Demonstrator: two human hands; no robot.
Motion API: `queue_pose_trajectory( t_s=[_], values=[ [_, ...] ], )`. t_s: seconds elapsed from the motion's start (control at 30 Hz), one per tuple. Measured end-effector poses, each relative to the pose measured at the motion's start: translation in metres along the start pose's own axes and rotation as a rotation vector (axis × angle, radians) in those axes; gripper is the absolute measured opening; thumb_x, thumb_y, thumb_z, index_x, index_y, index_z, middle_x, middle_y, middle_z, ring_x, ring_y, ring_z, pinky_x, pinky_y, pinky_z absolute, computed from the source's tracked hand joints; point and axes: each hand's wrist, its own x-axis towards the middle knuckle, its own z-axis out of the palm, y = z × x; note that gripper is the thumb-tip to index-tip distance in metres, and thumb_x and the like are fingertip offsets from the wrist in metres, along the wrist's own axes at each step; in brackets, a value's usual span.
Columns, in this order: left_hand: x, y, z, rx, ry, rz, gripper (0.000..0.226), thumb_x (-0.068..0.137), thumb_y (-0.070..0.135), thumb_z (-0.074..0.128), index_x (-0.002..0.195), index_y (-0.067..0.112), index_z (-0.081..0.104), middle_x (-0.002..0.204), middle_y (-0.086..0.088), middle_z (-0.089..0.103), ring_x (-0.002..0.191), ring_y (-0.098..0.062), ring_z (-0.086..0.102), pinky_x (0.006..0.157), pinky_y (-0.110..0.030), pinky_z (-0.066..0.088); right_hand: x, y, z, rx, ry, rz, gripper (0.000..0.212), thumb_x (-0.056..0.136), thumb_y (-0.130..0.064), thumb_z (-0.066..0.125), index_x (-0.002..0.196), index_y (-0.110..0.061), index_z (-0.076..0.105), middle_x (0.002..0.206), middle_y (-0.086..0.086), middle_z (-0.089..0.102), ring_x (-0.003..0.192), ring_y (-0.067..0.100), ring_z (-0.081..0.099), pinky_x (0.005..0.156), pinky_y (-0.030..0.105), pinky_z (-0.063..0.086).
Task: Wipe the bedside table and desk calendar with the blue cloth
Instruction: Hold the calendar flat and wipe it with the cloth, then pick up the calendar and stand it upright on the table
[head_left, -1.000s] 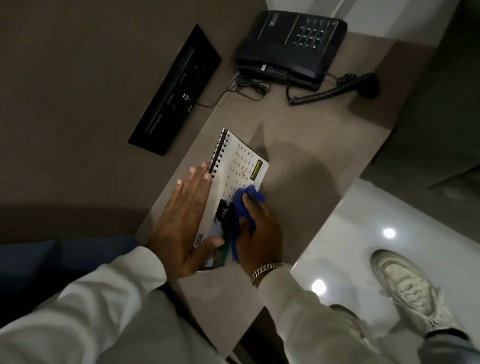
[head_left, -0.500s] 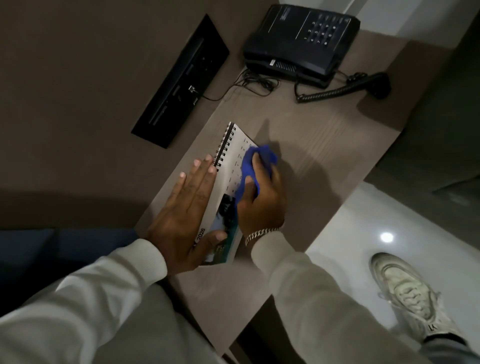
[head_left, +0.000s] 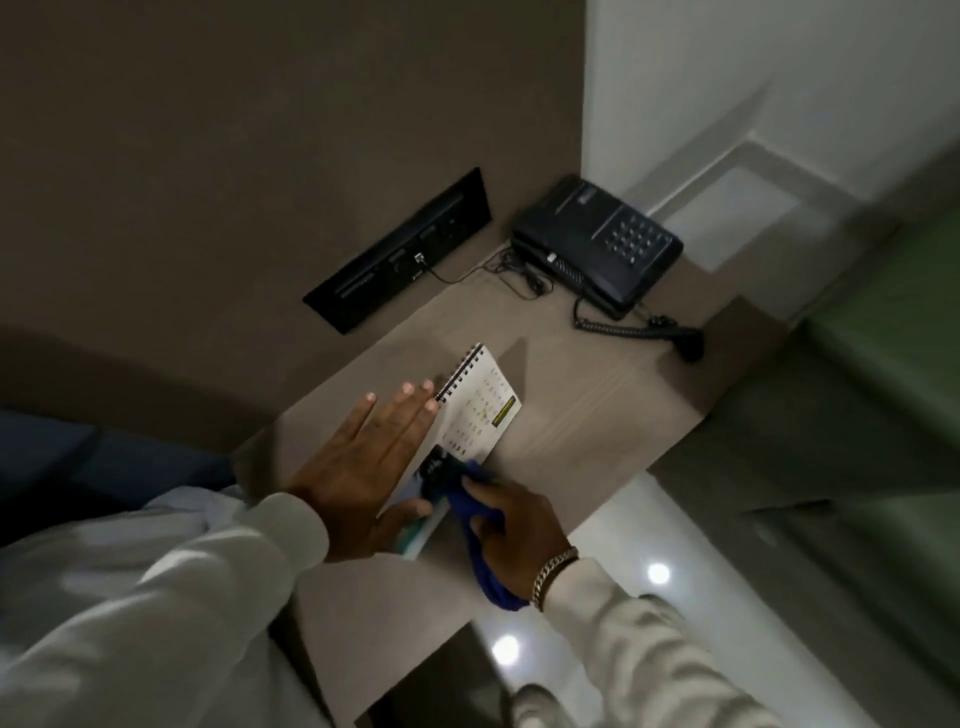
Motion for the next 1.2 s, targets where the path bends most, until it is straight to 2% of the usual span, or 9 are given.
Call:
queue_pose_trajectory(
  t_s=[0.17,0.3,0.4,0.53,0.7,0.77,0.87,0.97,1.2],
  values=[
    [0.003,0.01,0.0,-0.007,0.012,-0.147,0.078,0.095,0.06,0.015,0.152,0.007,0.01,0.159,-0.017,0.031,0.145,-0.035,0.036,0.12,-0.051,0.027,0.02,0.001,-0.088,-0.51,0.093,-0.165,0.06,0.082,-0.034,0.036,0.131,-0.006,0.055,0.139,0.025,0.052,0.118,0.042,0.057,0.098,0.041,0.048],
    [0.004,0.021,0.01,-0.041,0.02,-0.289,0.08,0.092,0.059,0.025,0.154,0.01,0.011,0.162,-0.012,0.018,0.15,-0.031,0.024,0.119,-0.057,0.026,0.058,0.032,-0.123,-0.906,0.076,0.02,0.063,0.089,-0.022,0.047,0.148,-0.028,0.027,0.16,0.012,0.014,0.137,0.04,0.031,0.105,0.048,0.042],
    [0.006,0.031,0.018,-0.059,0.047,-0.381,0.079,0.093,0.058,0.024,0.155,0.01,0.015,0.162,-0.009,0.012,0.15,-0.027,0.017,0.12,-0.055,0.018,0.068,0.06,-0.129,-1.009,0.06,-0.008,0.07,0.094,-0.044,0.043,0.152,-0.031,0.007,0.164,0.012,-0.005,0.148,0.042,0.005,0.113,0.059,0.027],
    [0.009,0.047,0.009,-0.157,0.086,-0.614,0.077,0.092,0.053,0.027,0.154,0.006,0.022,0.163,-0.013,0.021,0.151,-0.033,0.019,0.12,-0.059,0.018,0.067,0.073,-0.13,-1.073,-0.028,-0.035,0.084,0.088,-0.07,0.03,0.151,-0.03,-0.007,0.164,0.012,-0.012,0.148,0.043,-0.008,0.115,0.069,0.013],
    [-0.001,0.088,-0.001,-0.611,0.496,-1.252,0.072,0.095,0.044,0.034,0.156,0.011,0.015,0.166,-0.004,0.008,0.155,-0.025,0.001,0.125,-0.042,0.001,0.067,0.021,-0.138,-0.694,0.061,-0.178,0.075,0.09,-0.062,0.04,0.152,-0.029,0.013,0.164,0.005,0.008,0.151,0.029,0.0,0.121,0.057,0.006],
    [-0.003,0.105,0.001,-0.909,0.699,-1.604,0.067,0.098,0.044,0.037,0.155,0.014,0.02,0.165,-0.007,0.018,0.155,-0.024,0.013,0.121,-0.03,0.009,0.069,-0.009,-0.135,-0.333,0.016,-0.21,0.071,0.091,-0.057,0.043,0.15,-0.025,0.021,0.162,0.005,0.022,0.149,0.024,0.017,0.121,0.045,0.018],
    [-0.003,0.116,0.008,-1.236,0.856,-1.946,0.053,0.102,0.047,0.033,0.135,0.012,0.055,0.145,-0.015,0.054,0.136,-0.03,0.047,0.104,-0.025,0.028,0.079,-0.048,-0.124,0.004,-0.068,-0.075,0.06,0.094,-0.055,0.043,0.146,-0.025,0.033,0.148,0.004,0.045,0.126,0.017,0.046,0.101,0.03,0.034],
    [-0.001,0.117,0.013,-1.461,1.044,-1.972,0.063,0.093,0.064,0.033,0.107,0.016,0.071,0.125,-0.018,0.068,0.121,-0.033,0.061,0.109,-0.04,0.041,0.086,-0.065,-0.112,0.036,-0.077,-0.076,0.059,0.091,-0.061,0.042,0.124,-0.012,0.05,0.123,0.008,0.059,0.114,0.026,0.057,0.096,0.034,0.045],
    [-0.011,0.081,0.005,-1.689,1.234,-1.868,0.062,0.061,0.089,0.036,0.069,0.039,0.072,0.116,-0.003,0.067,0.111,-0.023,0.06,0.112,-0.051,0.041,0.085,-0.076,-0.083,0.116,-0.04,-0.057,0.092,0.065,-0.08,0.043,0.143,-0.031,0.037,0.146,0.006,0.051,0.131,0.025,0.051,0.109,0.053,0.042]
  ],
)
